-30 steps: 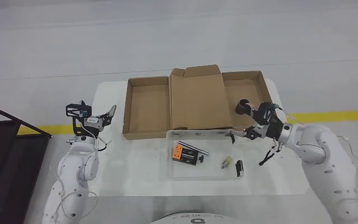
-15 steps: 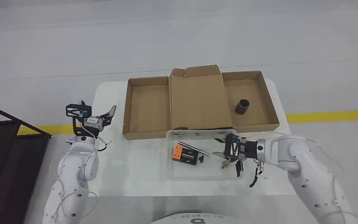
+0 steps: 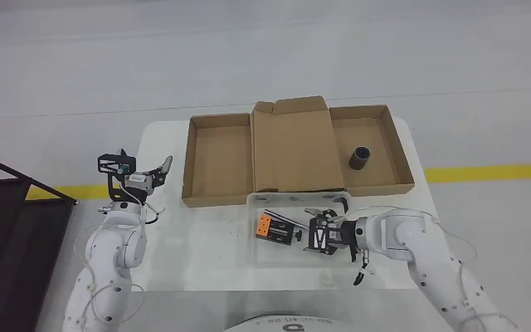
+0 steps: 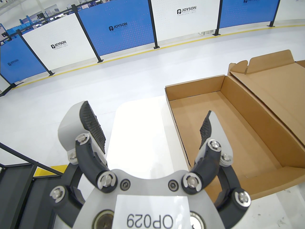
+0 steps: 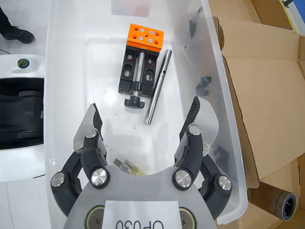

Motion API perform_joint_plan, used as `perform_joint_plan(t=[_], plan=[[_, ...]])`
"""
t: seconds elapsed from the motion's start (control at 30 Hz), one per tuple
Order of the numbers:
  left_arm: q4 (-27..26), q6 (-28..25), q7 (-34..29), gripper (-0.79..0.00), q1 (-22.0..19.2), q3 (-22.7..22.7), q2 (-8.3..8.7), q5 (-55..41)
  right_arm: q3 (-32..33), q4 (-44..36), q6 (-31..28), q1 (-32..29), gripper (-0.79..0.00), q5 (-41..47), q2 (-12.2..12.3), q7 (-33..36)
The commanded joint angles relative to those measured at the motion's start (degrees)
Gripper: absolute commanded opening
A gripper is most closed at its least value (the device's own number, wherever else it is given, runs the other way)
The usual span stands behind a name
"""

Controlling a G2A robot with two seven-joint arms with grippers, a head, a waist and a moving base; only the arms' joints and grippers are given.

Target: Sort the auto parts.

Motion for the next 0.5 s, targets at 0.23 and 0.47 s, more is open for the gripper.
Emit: perform_joint_plan(t=[0.23, 0.47], plan=[[0.00, 0.00, 0.00, 0.000, 0.00, 0.00, 0.00, 0.00, -5.00, 2.47, 1.65, 3.17, -0.169, -0.43, -0.65, 2.84], [0.00, 0.00, 0.00, 0.000, 0.00, 0.00, 0.00, 0.00, -9.47, 5.08, 1.72, 6.10, -0.299, -0.82, -1.33, 4.72]])
